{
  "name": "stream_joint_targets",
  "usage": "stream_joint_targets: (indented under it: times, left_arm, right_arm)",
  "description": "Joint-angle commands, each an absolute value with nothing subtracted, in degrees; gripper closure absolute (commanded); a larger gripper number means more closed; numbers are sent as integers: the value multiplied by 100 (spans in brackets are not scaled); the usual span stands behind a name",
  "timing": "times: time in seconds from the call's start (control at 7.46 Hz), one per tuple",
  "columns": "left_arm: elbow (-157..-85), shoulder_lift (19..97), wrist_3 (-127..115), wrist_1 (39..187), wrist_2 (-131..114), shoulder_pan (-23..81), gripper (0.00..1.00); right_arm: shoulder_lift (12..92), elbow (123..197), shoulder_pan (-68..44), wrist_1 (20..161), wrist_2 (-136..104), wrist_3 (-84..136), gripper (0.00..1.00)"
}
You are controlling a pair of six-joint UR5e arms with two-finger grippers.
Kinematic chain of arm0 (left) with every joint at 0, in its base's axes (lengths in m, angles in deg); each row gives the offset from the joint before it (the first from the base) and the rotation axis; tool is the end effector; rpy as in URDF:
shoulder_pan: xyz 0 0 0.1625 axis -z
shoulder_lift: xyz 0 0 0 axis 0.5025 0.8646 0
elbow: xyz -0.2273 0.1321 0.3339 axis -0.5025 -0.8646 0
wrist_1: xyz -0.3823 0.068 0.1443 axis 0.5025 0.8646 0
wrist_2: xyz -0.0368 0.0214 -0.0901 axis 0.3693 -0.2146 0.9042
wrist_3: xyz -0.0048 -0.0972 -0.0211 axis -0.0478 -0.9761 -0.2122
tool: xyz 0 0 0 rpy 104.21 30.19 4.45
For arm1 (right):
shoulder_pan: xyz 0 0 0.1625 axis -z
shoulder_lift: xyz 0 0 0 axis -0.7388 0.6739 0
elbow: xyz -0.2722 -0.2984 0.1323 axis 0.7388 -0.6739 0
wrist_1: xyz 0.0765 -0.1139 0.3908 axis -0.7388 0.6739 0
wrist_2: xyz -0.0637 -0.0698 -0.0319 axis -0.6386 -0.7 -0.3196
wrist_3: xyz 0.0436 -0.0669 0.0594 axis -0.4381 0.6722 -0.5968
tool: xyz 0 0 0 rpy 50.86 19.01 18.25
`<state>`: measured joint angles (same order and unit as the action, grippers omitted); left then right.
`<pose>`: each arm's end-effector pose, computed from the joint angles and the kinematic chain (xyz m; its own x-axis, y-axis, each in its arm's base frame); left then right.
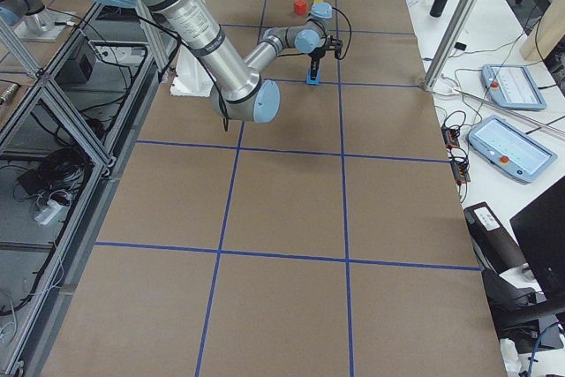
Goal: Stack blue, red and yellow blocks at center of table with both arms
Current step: 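Lower the blue cube onto the center and open the right gripper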
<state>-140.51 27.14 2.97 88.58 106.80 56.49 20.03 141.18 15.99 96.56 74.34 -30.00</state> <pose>-0.0366 -0.4196 0.5638 0.6800 0.0867 -0.7281 0.0106 0.9917 0.1279 -0.6208 -0.4926 0.1933 0.6668 0.0879 0.7400 -0.0528 0.9961 -0.0707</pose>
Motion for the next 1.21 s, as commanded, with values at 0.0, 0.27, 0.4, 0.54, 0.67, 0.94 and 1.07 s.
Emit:
stream_joint_targets:
  times: [0.0, 0.27, 0.4, 0.54, 0.67, 0.94, 1.07]
  left_arm:
    - [-14051, 2714, 297, 8858, 10680, 5649, 0]
    - [-14051, 2714, 297, 8858, 10680, 5649, 0]
    - [-14051, 2714, 297, 8858, 10680, 5649, 0]
    - [-14051, 2714, 297, 8858, 10680, 5649, 0]
    - [-14060, 2714, 297, 8858, 10680, 5649, 0]
    - [-14051, 2722, 157, 8858, 10671, 5641, 0]
    - [-14008, 2757, -392, 9119, 10645, 5388, 0]
  right_arm:
    - [2001, 14119, 1599, 9666, 7425, -2994, 14]
    - [1992, 14119, 1599, 9657, 7425, -2994, 0]
    - [1984, 14119, 1599, 9649, 7425, -2994, 0]
    - [1966, 14119, 1599, 9649, 7425, -2950, 0]
    - [1975, 14119, 1599, 9649, 7425, -2906, 0]
    - [1975, 14293, 1520, 9692, 7495, -2879, 0]
    - [2027, 14599, 1337, 9910, 7704, -2888, 0]
